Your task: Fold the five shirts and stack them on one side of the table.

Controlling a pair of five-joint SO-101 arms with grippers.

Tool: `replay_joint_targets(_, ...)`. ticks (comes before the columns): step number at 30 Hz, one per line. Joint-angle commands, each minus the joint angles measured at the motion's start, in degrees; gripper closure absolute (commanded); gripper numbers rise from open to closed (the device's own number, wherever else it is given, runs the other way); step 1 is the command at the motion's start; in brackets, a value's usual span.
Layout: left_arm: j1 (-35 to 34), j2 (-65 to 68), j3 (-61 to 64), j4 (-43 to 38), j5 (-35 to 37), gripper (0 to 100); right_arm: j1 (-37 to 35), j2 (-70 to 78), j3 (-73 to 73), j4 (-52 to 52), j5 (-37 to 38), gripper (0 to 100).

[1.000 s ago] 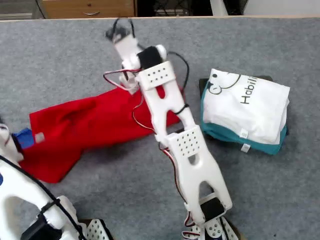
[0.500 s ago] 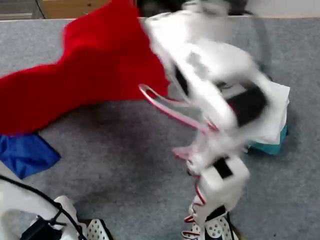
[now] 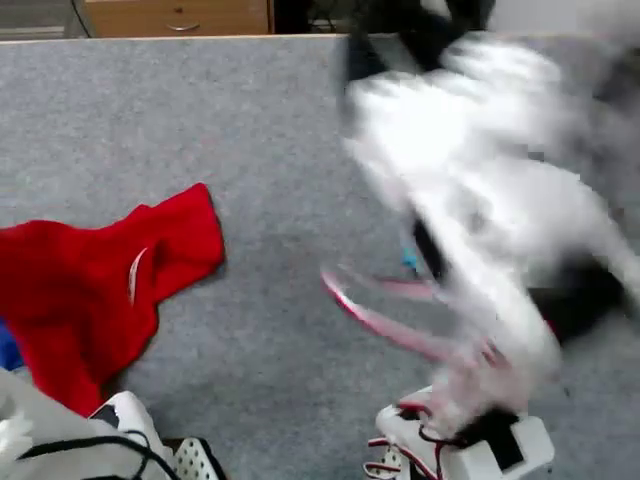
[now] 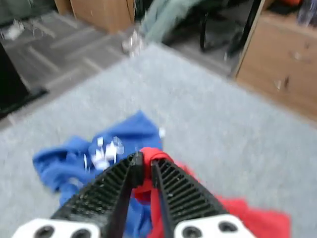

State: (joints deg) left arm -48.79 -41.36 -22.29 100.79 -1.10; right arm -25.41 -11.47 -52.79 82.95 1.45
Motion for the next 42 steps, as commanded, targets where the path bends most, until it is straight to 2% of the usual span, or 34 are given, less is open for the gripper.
replay_joint_targets(1, -0.31, -1.85, 16.13, -2.20, -3.34, 97, -4.92, 0.66, 21.85, -0.97, 0.09, 97.0)
replay_joint_targets(3, -1.45, -2.99, 25.71, -6.51, -4.13, 97, -7.82, 2.95, 31.87, -3.60, -0.44, 89.9)
replay_joint_targets(7, -8.75, -6.07, 39.08, -17.85, -4.66, 97, -13.80, 10.68, 46.11, -13.80, -2.02, 72.1)
replay_joint_targets(9, -11.56, -7.56, 44.00, -23.65, -4.66, 97, -16.44, 15.78, 49.45, -19.78, -4.57, 68.3)
replay_joint_targets(13, -14.55, -10.37, 50.33, -29.71, -4.75, 97, -20.48, 28.97, 48.31, -29.01, -8.97, 70.8)
replay_joint_targets(17, -14.99, -12.22, 54.02, -30.24, -6.68, 97, -23.12, 43.03, 40.75, -29.63, -9.05, 73.8)
replay_joint_targets(21, -15.08, -13.27, 56.04, -30.24, -8.26, 97, -23.82, 54.64, 30.90, -23.03, -9.05, 76.0)
replay_joint_targets(24, -15.08, -13.27, 56.22, -30.24, -8.26, 97, -23.38, 60.53, 21.05, -14.51, -8.97, 84.1)
replay_joint_targets(27, -15.08, -13.01, 56.22, -30.24, -8.26, 97, -21.45, 64.57, 10.51, -6.77, -8.53, 99.2)
replay_joint_targets(32, -14.37, -12.75, 55.60, -29.63, -8.44, 97, -15.03, 68.44, -6.02, 6.59, -6.51, 98.5)
replay_joint_targets(36, -6.02, -12.75, 51.74, -21.10, -11.78, 97, -8.26, 70.73, -17.36, 16.26, -0.09, 98.5)
replay_joint_targets(42, 2.15, -12.84, 51.21, -20.57, -9.41, 97, 6.51, 73.63, -30.64, 15.91, 9.85, 98.5)
